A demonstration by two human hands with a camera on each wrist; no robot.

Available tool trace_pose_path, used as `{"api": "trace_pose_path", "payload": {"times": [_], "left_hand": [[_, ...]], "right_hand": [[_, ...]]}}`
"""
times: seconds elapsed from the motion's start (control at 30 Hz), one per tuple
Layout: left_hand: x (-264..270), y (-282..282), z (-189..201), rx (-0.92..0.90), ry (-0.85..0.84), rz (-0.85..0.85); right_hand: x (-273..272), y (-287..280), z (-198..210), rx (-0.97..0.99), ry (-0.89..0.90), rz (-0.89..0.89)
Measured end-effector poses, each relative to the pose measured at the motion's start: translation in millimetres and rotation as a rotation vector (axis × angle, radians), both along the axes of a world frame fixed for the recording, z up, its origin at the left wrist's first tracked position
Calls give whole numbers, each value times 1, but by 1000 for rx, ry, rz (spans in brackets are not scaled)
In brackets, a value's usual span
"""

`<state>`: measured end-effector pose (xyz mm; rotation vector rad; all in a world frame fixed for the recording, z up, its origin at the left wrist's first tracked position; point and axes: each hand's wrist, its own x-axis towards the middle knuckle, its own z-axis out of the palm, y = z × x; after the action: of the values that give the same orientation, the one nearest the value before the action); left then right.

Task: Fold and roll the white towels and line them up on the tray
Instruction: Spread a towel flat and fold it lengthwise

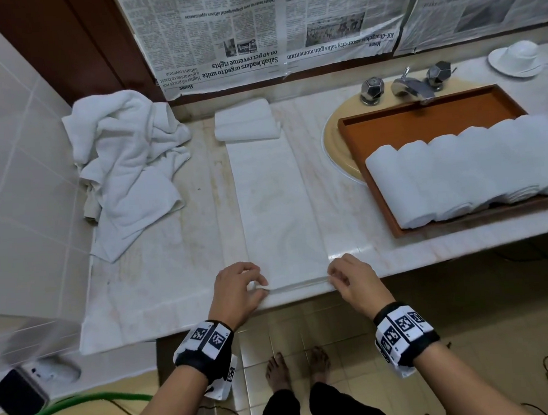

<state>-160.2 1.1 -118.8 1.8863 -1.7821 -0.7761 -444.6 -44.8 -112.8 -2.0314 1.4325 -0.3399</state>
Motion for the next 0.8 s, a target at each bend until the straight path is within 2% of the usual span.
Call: {"api": "trace_pose_path", "payload": {"times": [0.13, 0.23, 0.3, 0.37, 0.4, 0.5, 0.57, 0.73, 0.8], "left_hand": [[4, 3, -5, 27, -31, -44], [4, -3, 4, 35, -77, -21], [-4, -14, 9, -51, -96, 51], [-21, -28, 8, -139, -167, 35], [-31, -34, 6, -114, -194, 10], [-53, -42, -3, 118, -314, -32], [-52, -39, -11, 165, -390, -37], [-33, -26, -11, 251, -375, 79], [-32, -30, -8, 249, -337, 139]], "right_hand": [[3, -4, 8, 58, 110, 66], [10, -11, 13, -102, 226, 107], [24, -19, 15, -225, 176, 97], [46, -27, 10, -260, 94, 119], [56, -31, 5, -254, 106, 154], [74, -35, -14, -179, 270, 250], [68, -37, -23, -144, 375, 267], [34, -37, -23, -53, 442, 145], [35, -39, -18, -18, 394, 47]]}}
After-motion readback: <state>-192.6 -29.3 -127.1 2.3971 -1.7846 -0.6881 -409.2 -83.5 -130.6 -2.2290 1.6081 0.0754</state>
